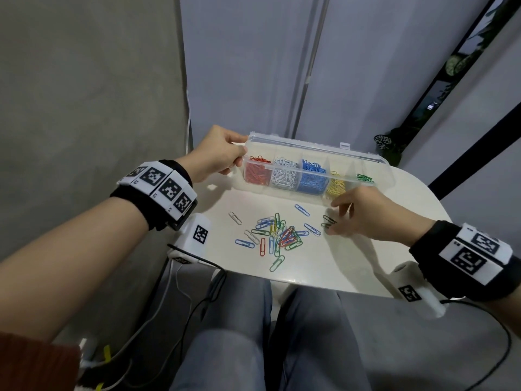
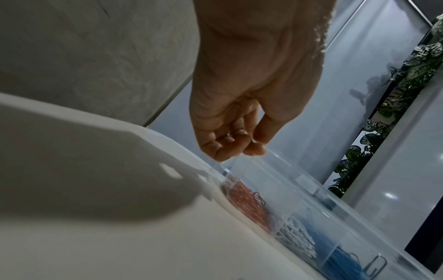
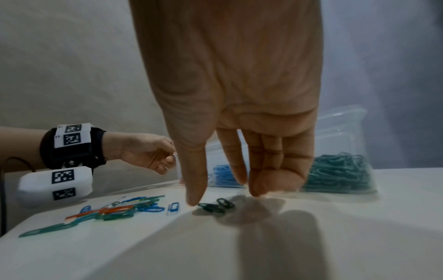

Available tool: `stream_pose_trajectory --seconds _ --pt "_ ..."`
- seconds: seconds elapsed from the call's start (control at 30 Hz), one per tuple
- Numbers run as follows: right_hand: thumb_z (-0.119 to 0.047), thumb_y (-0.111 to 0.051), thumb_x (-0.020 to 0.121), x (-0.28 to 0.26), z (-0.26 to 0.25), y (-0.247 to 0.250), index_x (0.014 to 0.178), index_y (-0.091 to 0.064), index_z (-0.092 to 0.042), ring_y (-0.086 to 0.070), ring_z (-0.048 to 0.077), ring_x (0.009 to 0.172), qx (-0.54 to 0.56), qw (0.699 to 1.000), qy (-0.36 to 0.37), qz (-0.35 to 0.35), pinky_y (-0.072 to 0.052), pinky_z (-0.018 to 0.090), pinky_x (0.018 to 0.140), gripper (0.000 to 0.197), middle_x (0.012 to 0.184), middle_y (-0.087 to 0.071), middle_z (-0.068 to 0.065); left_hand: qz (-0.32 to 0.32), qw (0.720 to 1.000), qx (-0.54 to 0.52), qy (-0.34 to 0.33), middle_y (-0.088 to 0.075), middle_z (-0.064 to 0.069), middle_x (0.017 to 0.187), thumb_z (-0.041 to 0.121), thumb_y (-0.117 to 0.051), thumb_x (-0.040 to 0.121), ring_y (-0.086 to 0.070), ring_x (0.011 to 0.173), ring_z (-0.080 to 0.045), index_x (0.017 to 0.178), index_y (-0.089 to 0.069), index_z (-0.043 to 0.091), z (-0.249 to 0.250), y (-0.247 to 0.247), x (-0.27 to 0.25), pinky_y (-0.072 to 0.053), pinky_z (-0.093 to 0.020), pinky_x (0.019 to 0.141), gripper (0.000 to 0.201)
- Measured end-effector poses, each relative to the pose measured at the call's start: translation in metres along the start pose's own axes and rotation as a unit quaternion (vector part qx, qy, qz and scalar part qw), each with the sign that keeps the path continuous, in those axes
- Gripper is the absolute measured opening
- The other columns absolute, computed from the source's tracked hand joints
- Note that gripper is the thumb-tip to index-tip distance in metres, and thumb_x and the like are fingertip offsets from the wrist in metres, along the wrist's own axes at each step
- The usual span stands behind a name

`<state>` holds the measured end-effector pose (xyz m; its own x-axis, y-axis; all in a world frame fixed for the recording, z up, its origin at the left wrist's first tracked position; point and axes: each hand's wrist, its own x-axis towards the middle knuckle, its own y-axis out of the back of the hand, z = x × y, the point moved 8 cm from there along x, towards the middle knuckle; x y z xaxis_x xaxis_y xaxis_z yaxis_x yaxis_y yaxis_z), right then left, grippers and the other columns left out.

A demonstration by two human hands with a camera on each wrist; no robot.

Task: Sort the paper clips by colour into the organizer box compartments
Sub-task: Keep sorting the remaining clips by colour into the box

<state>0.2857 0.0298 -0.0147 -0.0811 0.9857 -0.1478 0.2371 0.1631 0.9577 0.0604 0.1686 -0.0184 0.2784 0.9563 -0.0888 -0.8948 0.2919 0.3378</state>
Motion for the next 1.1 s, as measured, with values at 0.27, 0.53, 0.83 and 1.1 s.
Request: stream_pose_trajectory --seconds 0.27,0.53,0.83,1.1 --pt "-0.012 -0.07 0.08 0.004 -0.013 -0.011 0.076 -0.07 -0.005 -0.06 0.025 0.07 -0.008 1.0 -0.002 0.014 -0.051 0.034 0.065 0.009 0.073 -0.067 0.006 0.003 1.0 0.004 0.009 -0.051 -0.005 0.059 0.005 -0.052 0.097 -0.033 0.05 -0.014 0.135 -0.054 0.006 -0.001 0.0 0.0 -0.031 -0.025 0.048 0.038" --pt "-0.017 -0.054 0.085 -0.003 -0.025 -0.014 0.063 -0.053 -0.007 -0.046 0.03 0.059 -0.159 0.986 0.018 0.051 -0.037 0.032 0.052 0.024 0.063 -0.056 0.01 0.003 1.0 0.003 0.009 -0.051 -0.005 0.058 0.006 -0.053 0.097 -0.034 0.049 -0.013 0.136 -0.053 0.007 -0.002 0.001 0.001 -0.032 -0.024 0.046 0.039" --pt "0.0 -0.067 0.079 -0.003 0.006 0.076 0.081 -0.072 -0.002 -0.056 0.025 0.069 0.016 0.96 0.009 0.278 -0.046 0.035 0.071 0.006 0.072 -0.065 0.008 0.006 1.0 0.002 0.014 -0.051 -0.005 0.059 0.005 -0.054 0.096 -0.035 0.047 -0.012 0.136 -0.053 0.007 -0.002 0.002 0.002 -0.031 -0.025 0.048 0.04" --pt "-0.011 -0.073 0.082 0.006 0.056 0.077 0.093 -0.074 -0.004 -0.05 0.02 0.069 0.06 0.962 -0.094 0.25 -0.034 0.025 0.067 0.013 0.077 -0.065 0.007 0.008 1.0 0.002 0.012 -0.051 -0.004 0.055 0.005 -0.053 0.095 -0.035 0.041 -0.009 0.134 -0.055 0.006 -0.002 0.001 0.002 -0.031 -0.023 0.045 0.038"
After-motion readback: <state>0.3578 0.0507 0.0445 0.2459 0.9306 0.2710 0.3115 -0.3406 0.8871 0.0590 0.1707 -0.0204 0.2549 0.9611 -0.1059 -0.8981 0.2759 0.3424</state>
